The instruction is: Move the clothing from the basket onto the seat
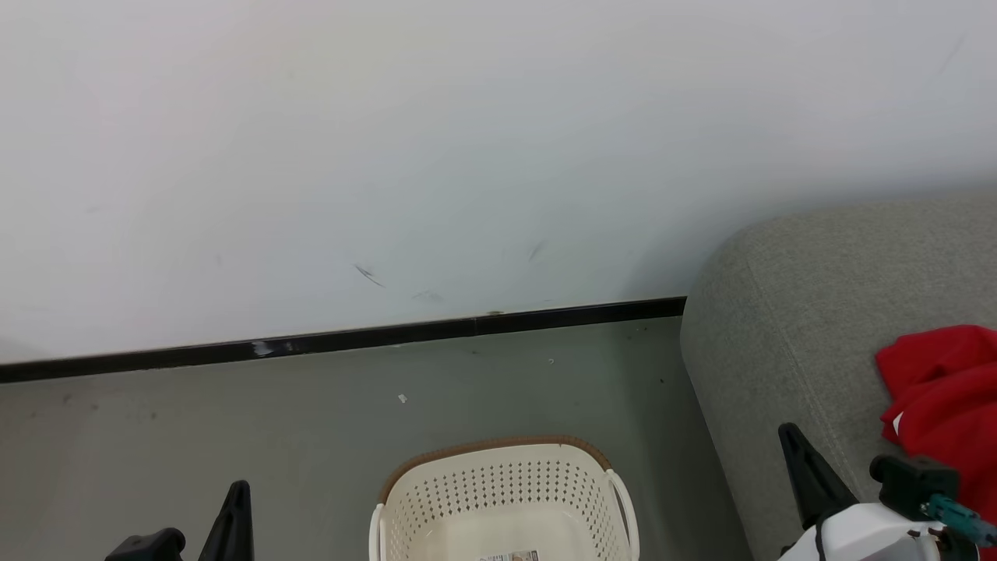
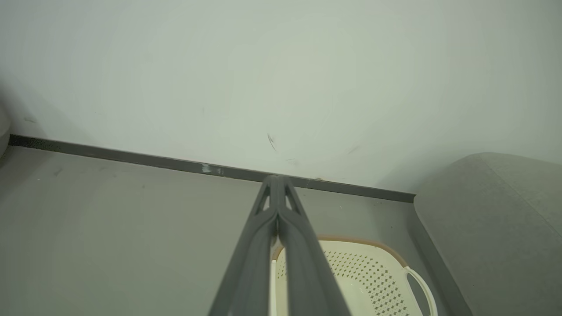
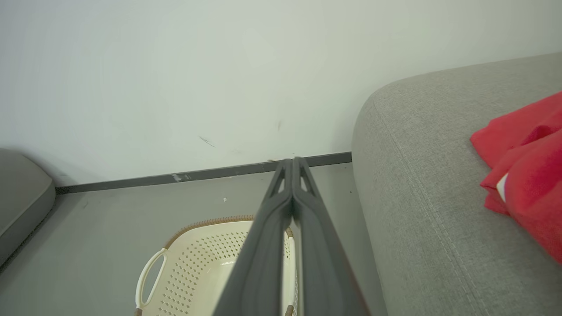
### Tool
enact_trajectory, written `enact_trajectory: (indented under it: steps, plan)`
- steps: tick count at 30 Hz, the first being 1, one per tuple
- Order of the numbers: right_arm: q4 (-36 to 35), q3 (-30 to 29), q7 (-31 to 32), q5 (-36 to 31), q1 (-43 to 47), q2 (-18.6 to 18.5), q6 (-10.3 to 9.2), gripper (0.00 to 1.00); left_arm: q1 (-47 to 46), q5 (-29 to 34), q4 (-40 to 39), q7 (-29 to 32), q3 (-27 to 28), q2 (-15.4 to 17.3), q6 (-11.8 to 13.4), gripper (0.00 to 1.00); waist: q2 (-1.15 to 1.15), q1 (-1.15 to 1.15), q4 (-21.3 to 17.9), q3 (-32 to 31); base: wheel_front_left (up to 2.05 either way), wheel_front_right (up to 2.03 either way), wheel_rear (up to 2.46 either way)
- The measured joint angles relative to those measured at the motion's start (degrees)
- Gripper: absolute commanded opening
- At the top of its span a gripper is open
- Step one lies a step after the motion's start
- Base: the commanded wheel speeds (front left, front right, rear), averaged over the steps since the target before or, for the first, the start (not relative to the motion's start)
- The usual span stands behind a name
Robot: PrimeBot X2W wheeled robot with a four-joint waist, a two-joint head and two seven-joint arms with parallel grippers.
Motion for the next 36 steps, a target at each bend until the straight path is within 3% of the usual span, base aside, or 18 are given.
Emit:
enact_trajectory:
  steps: [8,22,29,36]
  plan:
    - [0.9,-0.8,1.9,10.7,-0.5,0.0,0.00,0.00,-1.1,-5.6,0.3,1.7,1.3,-0.8,-1.6,0.00,0.00,0.21,0.2,0.2,0.00,0.00,0.00]
    - [1.2,-1.4,4.9,23.4,-0.6,0.0,-0.01,0.00,-1.3,-15.5,0.6,4.8,3.6,-1.3,-3.9,0.00,0.00,0.74,0.3,0.1,0.00,0.00,0.00]
    - [1.4,-2.4,6.7,31.1,-1.6,-0.1,-0.04,0.00,-2.3,-21.4,0.9,6.4,4.8,-1.6,-5.3,0.00,0.00,0.77,0.5,0.2,0.00,0.00,0.00]
    - [1.6,-2.8,8.0,37.8,-1.6,-0.1,-0.05,0.00,-2.4,-26.4,1.3,7.8,5.9,-2.0,-6.5,0.00,0.00,0.53,0.6,0.5,0.00,0.00,0.00]
